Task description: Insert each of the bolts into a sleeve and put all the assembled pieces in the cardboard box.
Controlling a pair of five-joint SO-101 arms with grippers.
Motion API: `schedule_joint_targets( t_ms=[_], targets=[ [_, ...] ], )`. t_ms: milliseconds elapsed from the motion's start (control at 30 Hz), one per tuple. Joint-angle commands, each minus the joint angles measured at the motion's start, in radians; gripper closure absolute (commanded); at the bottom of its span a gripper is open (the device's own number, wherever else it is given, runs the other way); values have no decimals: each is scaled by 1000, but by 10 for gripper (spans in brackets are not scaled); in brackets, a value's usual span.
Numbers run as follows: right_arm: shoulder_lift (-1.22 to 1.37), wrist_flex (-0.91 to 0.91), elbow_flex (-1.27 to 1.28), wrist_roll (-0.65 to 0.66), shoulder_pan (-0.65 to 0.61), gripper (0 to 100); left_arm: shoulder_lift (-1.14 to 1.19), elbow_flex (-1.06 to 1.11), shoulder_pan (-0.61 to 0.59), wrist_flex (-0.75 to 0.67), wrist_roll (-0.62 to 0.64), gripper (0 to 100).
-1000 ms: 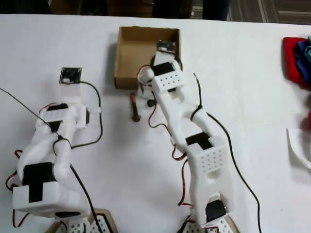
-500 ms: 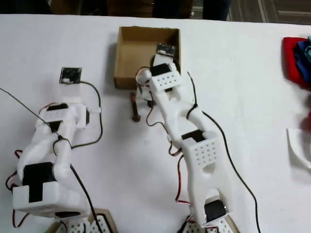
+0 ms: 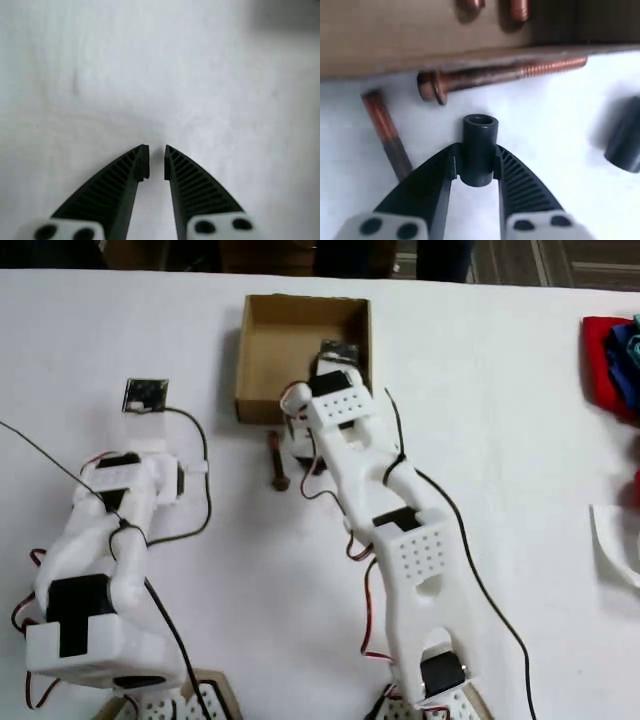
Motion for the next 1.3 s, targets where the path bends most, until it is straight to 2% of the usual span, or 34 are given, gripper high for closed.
schedule_joint_targets(
  t_ms=[0,67,233,367,433,600,667,833,1067,1267],
  targets=[
    [-15,99,-34,155,4,978,-5,-42,-8,2,3,924],
    [-15,151,-34,232,1,978,-5,-42,-8,2,3,924],
    [-13,219,-26,531,-44,978,-5,-42,-8,2,3,924],
    [-13,208,-34,597,-48,977,-5,-42,-8,2,3,924],
    [-13,194,-34,612,-48,961,-5,-42,-8,2,3,924],
    [-12,200,-32,618,-48,789,-5,-42,-8,2,3,924],
    [-12,200,-32,618,-48,762,-5,-42,-8,2,3,924],
    [-4,193,-32,618,-44,826,-5,-42,-8,2,3,924],
    [-10,137,-32,618,-45,976,-5,-42,-8,2,3,924],
    [-19,139,-34,618,-27,978,-5,-42,-8,2,3,924]
  ],
)
